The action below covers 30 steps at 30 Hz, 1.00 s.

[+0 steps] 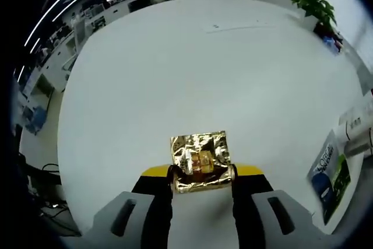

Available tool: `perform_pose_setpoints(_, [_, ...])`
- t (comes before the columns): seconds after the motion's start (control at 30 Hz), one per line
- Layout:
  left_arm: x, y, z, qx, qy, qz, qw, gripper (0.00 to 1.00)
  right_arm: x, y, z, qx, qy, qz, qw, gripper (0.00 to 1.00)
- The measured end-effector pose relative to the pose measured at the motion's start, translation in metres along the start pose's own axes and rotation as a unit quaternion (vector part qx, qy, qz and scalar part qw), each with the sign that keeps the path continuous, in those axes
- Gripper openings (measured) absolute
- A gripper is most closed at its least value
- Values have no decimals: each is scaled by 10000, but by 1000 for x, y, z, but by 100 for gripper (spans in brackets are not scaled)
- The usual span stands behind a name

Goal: Arrange the skincare products in the storage area until every visible bottle or jar stands upright without overlapping.

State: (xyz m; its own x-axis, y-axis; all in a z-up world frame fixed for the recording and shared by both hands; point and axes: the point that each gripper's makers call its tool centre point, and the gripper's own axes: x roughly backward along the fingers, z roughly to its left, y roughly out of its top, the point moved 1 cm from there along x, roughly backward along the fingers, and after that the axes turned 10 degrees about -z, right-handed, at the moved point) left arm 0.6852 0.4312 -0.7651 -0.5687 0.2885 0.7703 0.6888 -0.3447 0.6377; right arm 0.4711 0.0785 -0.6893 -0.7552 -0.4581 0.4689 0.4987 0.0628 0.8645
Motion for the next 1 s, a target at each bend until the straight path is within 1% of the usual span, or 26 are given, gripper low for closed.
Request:
perform_pose_setpoints(0.07, [3,1,-1,-135,-37,-4,9999,37,0,1,-1,-6,-8,-15,10000,96])
perform_pose_setpoints(0.1, [4,1,-1,-171,-49,-6,9998,33,0,1,-1,-3,-9,-18,10000,96])
perform_pose_setpoints(0.13, [8,4,-2,-299,-127,-35,9995,17,0,2,-1,0,-10,-22,10000,96])
perform_pose_setpoints(0.17, [10,7,-3,-413,-210,-125,9988,2,1,2,-1,1,-9,-25,10000,96])
perform_pose_setpoints(0.2, [13,12,-4,-528,-308,-222,9979,1,0,3,-1,0,-5,-36,10000,96])
perform_pose_setpoints(0.23, [15,11,-2,-423,-195,-177,9988,8,0,3,-1,-1,0,-46,10000,96])
perform_pose_setpoints(0.27, [17,10,-2,-467,-231,-90,9986,14,0,4,0,2,5,-49,10000,96])
perform_pose_setpoints(0.3, [19,7,-4,-559,-347,28,9978,15,0,4,0,9,10,-49,10000,96])
perform_pose_setpoints(0.33, [18,9,-1,-570,-286,-54,9979,15,0,4,1,16,18,-45,10000,96])
perform_pose_setpoints(0.4, [24,10,0,-553,-201,-81,9982,19,0,3,2,10,29,-40,10000,96])
perform_pose_setpoints(0.5, [26,11,8,-504,-109,-130,9986,30,1,2,2,14,35,-25,10000,96])
perform_pose_setpoints(0.53, [26,11,11,-559,-109,-150,9983,34,2,1,2,5,28,-6,10000,96])
perform_pose_setpoints(0.6, [25,14,17,-909,-113,-151,9957,39,3,-1,-1,-13,0,9,10000,96])
perform_pose_setpoints(0.63, [25,12,20,-1118,-165,-56,9936,41,4,-1,-2,-24,-13,5,10000,96])
perform_pose_setpoints(0.67, [24,12,21,-1187,-210,0,9927,43,4,-1,-3,-37,-28,4,10000,96])
perform_pose_setpoints(0.8, [21,17,28,-1222,-268,24,9921,47,4,-2,-7,-55,-89,22,9999,96])
perform_pose_setpoints(0.9, [19,16,29,-1289,-395,158,9907,50,3,-3,-8,-56,-104,47,9999,96])
perform_pose_setpoints(0.93, [18,15,29,-1377,-486,226,9890,51,2,-4,-8,-62,-107,55,9999,96])
perform_pose_setpoints(0.97, [11,15,33,-1452,-575,279,9873,53,2,-4,-8,-66,-113,62,9999,96])
perform_pose_setpoints(1.0, [9,16,34,-1500,-625,303,9862,53,1,-5,-8,-74,-117,70,9999,96])
